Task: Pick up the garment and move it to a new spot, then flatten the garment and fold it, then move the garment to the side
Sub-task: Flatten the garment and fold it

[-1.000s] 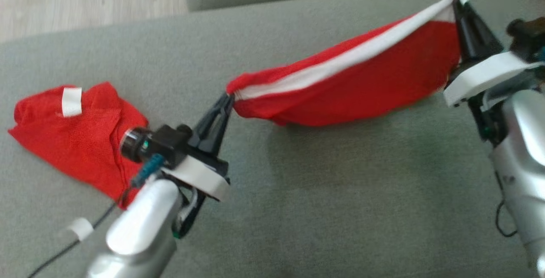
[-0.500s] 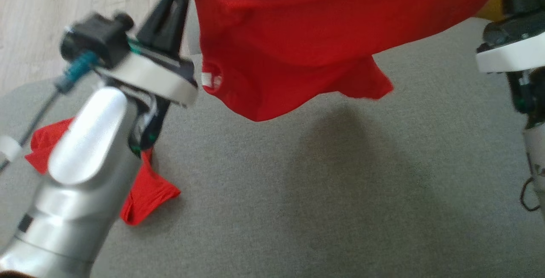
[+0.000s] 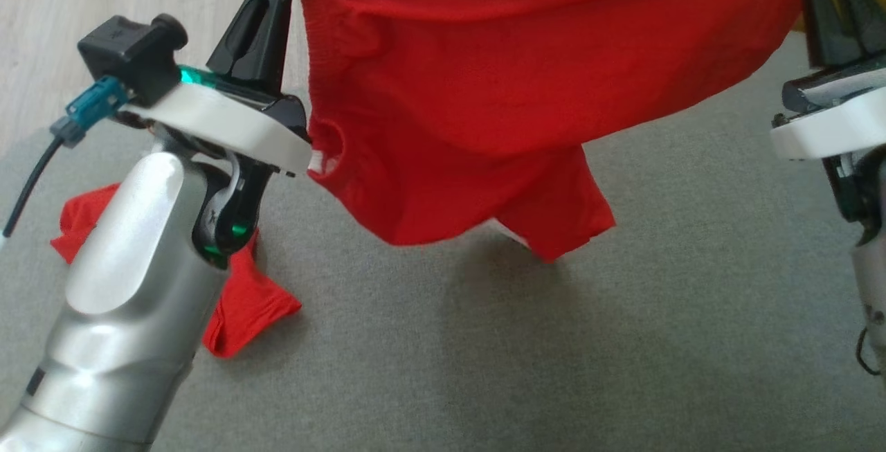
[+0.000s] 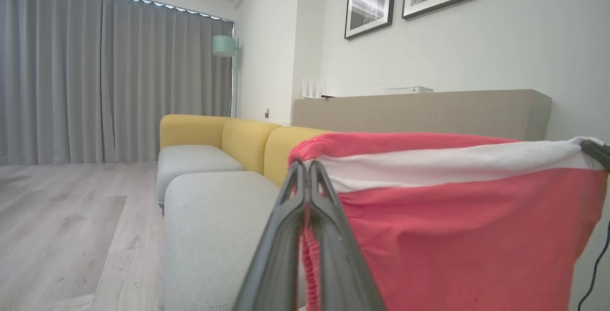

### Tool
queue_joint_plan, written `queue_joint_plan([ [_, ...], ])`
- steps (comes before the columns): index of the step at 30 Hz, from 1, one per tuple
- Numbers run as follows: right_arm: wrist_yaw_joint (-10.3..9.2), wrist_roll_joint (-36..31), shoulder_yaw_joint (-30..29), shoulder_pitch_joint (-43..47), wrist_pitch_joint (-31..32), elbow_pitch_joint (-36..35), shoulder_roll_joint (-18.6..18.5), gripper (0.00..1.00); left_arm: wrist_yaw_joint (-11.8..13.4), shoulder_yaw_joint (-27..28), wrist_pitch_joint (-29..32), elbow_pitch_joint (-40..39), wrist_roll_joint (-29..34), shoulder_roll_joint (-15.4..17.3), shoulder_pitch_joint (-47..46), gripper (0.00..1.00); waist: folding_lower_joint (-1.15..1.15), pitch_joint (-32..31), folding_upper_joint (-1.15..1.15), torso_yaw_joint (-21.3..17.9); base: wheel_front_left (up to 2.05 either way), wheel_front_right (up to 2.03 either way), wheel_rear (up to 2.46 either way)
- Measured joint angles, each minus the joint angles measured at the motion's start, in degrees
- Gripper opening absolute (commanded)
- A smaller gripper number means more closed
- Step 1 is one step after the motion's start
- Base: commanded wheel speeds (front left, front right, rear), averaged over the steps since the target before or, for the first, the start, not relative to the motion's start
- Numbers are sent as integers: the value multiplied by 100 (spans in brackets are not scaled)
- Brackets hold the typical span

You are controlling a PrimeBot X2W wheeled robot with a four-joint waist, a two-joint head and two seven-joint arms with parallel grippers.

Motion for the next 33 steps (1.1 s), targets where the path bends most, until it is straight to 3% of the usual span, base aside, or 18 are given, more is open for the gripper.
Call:
queue_joint_plan([
  [9,0,316,110,-345,401,93,-12,0,-108,10,506,8,-109,130,-516,0,0,547,0,31,0,0,0],
  [15,0,466,278,-1965,471,1045,-32,0,-290,29,723,712,-70,212,-1880,0,1,1260,0,-22,0,0,0],
  [20,0,352,495,-3506,175,2117,214,0,-356,171,339,1603,102,211,-3139,0,2,1908,0,-133,0,0,0],
  [25,0,-60,122,-4519,-461,2999,472,0,-460,135,-311,2363,336,107,-4104,0,3,2457,-1,-257,0,0,0],
  [29,0,-334,-32,-4633,-709,3582,645,0,-505,-41,-820,2810,353,-30,-4219,0,3,2687,-1,-336,0,0,0],
  [33,0,-345,16,-4389,-800,4051,682,0,-505,-523,-1076,2900,-47,-143,-3856,0,0,2696,0,-331,0,0,0],
])
